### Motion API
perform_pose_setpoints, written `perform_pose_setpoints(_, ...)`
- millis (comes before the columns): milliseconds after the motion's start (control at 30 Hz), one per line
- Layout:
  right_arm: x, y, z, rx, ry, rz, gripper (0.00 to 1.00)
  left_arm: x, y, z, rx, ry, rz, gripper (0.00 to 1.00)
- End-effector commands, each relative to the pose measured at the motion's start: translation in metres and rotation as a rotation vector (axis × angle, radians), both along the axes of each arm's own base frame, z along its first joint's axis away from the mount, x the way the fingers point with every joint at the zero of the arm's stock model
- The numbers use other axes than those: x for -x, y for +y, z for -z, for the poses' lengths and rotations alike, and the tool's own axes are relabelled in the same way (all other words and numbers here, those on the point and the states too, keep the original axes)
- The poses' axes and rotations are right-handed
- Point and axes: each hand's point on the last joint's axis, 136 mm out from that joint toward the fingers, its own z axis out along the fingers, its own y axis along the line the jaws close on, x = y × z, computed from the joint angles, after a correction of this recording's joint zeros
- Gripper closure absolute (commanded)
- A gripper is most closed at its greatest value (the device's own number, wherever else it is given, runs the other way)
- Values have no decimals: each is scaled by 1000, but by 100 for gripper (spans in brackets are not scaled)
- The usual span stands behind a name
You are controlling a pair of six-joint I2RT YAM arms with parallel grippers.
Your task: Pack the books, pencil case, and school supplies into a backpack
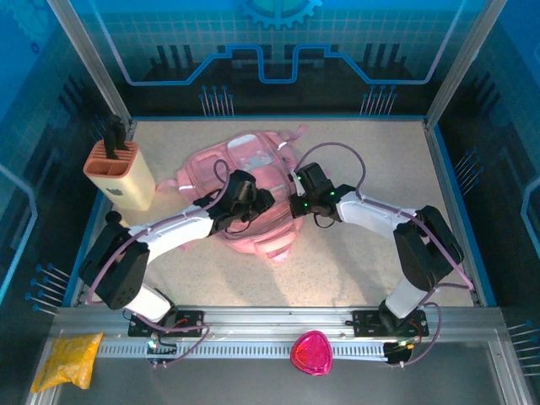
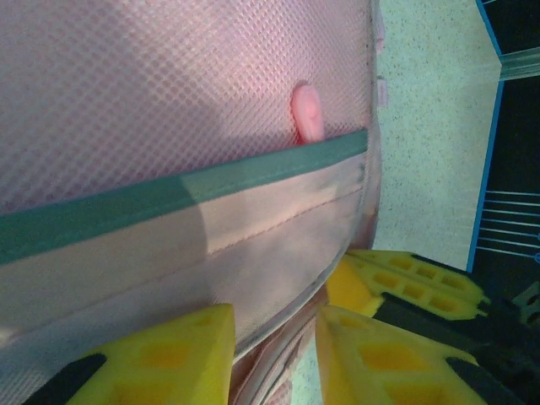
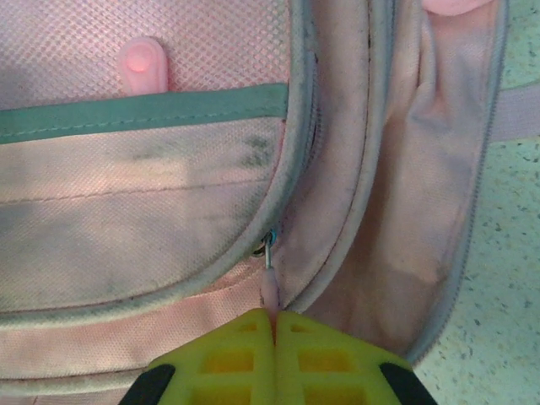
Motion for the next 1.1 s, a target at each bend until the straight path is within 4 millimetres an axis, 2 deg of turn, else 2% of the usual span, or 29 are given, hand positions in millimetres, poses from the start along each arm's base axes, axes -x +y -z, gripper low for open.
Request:
perform_pose_setpoints(0, -13, 4, 3, -10, -24, -26, 98, -11, -2, -8, 1, -25, -37, 71)
perform_pose_setpoints(33, -15, 3, 5, -7, -24, -21, 90, -11, 0, -6, -8, -24, -40, 71)
perform_pose_setpoints(167, -20, 2, 11, -13, -15, -16, 80, -9, 8, 0, -55, -19, -49, 71)
perform_pose_setpoints(233, -21, 2, 14, -10, -16, -18, 78, -9, 11, 5, -75, -6, -50, 71)
perform_pose_setpoints(367, -24, -6, 19, 32, -21, 3, 91, -7, 19, 15, -146, 19, -51, 71)
perform_pose_setpoints(533, -29, -21, 11, 70, -64, 47, 100, 1, 30, 34, -215, 69, -48, 75)
perform_pose_setpoints(667, -41, -34, 3, 64, -88, 93, 100, 13, 45, 53, -291, 133, -54, 78)
perform_pose_setpoints(867, -58, -30, -14, 45, -155, 60, 100, 31, 55, 77, -357, 216, -32, 79)
perform_pose_setpoints(1067, -79, -27, -25, 25, -201, 51, 100, 37, 54, 82, -330, 216, -17, 81)
